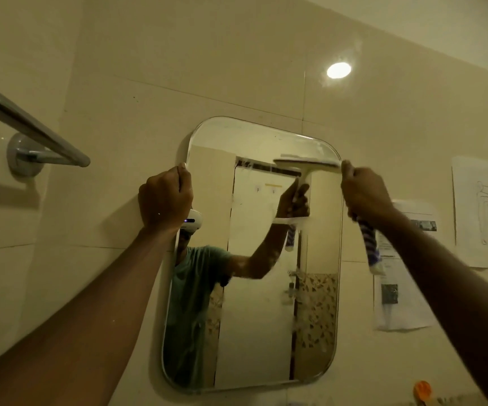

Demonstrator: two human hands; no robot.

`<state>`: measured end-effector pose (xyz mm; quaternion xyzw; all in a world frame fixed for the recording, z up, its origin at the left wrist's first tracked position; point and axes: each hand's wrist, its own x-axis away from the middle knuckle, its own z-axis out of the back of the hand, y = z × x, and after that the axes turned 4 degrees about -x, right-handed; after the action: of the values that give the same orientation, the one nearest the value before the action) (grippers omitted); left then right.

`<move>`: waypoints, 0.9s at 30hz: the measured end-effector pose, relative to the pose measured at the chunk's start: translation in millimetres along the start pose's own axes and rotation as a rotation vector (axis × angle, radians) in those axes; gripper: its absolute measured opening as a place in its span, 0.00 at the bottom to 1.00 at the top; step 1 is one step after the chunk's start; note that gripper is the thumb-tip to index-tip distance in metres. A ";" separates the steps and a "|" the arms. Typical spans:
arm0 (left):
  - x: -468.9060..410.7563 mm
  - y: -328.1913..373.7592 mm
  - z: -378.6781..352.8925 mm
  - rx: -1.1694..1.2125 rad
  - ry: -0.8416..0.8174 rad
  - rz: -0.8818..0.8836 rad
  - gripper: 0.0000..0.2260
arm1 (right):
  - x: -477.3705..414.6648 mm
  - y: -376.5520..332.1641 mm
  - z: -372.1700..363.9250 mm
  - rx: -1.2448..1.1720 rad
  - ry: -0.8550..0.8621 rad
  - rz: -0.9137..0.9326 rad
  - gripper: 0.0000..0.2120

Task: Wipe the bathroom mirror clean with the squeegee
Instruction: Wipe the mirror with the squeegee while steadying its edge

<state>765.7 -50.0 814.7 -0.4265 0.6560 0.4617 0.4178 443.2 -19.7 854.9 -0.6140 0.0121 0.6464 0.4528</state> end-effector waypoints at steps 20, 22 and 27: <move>-0.8 0.7 3.5 0.005 -0.012 -0.002 0.22 | 23.4 15.1 -4.9 0.009 -0.101 -0.084 0.23; -0.6 0.2 3.8 0.013 -0.010 0.007 0.23 | 30.3 25.2 -12.7 0.024 -0.104 -0.066 0.23; 4.3 6.2 6.0 -0.001 -0.028 0.037 0.23 | 98.8 83.1 -48.5 0.002 -0.087 -0.065 0.25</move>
<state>759.6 -43.6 810.9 -0.4080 0.6576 0.4756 0.4181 447.5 -40.1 718.6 -0.5849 -0.0267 0.6575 0.4742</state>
